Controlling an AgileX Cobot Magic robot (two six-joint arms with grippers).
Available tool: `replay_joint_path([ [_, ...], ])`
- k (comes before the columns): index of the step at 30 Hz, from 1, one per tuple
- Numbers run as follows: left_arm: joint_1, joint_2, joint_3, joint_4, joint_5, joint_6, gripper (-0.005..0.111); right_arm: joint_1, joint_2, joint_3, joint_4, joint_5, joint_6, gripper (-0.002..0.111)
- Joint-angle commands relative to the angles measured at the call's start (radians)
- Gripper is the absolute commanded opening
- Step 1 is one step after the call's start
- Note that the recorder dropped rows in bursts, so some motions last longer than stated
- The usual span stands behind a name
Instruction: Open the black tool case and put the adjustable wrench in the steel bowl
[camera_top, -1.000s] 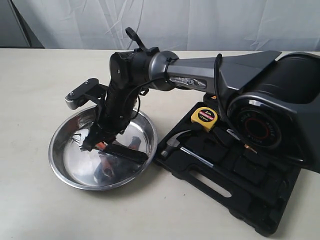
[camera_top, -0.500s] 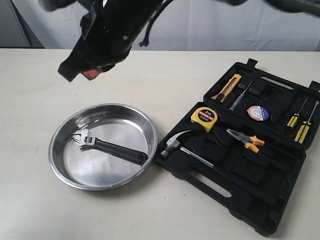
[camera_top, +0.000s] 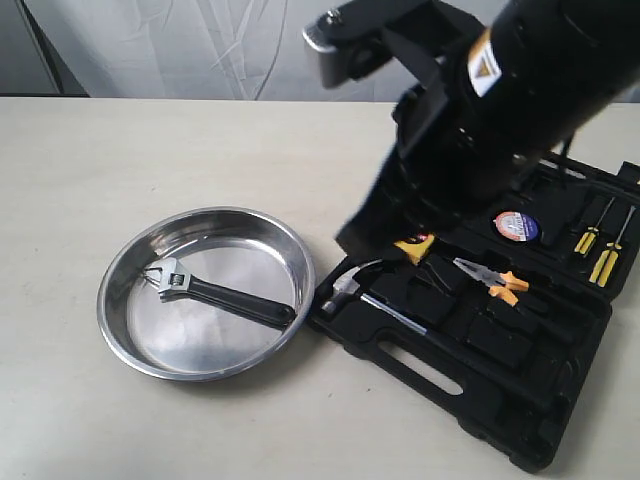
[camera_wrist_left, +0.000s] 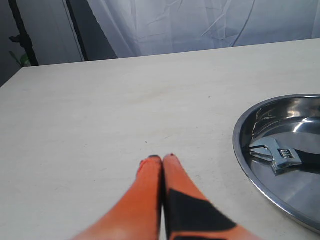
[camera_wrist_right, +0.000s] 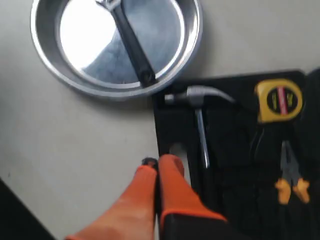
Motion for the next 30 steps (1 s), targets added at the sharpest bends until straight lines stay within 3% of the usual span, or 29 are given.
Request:
replay_joint_path([
  [1,0.004,-0.003,-0.003,0.004,-0.010,-0.002,0.000,-0.004,-0.048,0.025,-0.008,0.123,0.007,-0.001],
  [5,0.004,-0.003,-0.003,0.004,-0.010,-0.002,0.000,-0.004,-0.057,0.025,-0.041,0.131,0.017,-0.001],
  [8,0.004,-0.003,-0.003,0.004,-0.010,-0.002,0.000,-0.004,-0.067,0.025,-0.140,0.104,0.135,-0.001],
  [11,0.004,-0.003,-0.003,0.004,-0.010,-0.002,0.000,-0.004,-0.101,0.030,-0.248,0.016,0.190,-0.001],
  [17,0.004,-0.003,-0.003,0.004,-0.012,-0.002,0.000,-0.037,-0.295,0.167,-0.242,-0.217,0.190,-0.001],
  [20,0.004,-0.003,-0.003,0.004,-0.012,-0.002,0.000,-0.146,-0.429,0.304,-0.161,-0.367,0.190,-0.001],
  [21,0.004,-0.003,-0.003,0.004,-0.012,-0.002,0.000,-0.243,-0.518,0.418,-0.100,-0.487,0.190,-0.001],
  [25,0.004,-0.003,-0.003,0.004,-0.012,-0.002,0.000,-0.455,-0.819,0.740,-0.067,-0.713,0.163,-0.001],
  [30,0.004,-0.003,-0.003,0.004,-0.010,-0.002,0.000,-0.684,-1.215,1.100,-0.035,-0.843,0.159,-0.001],
])
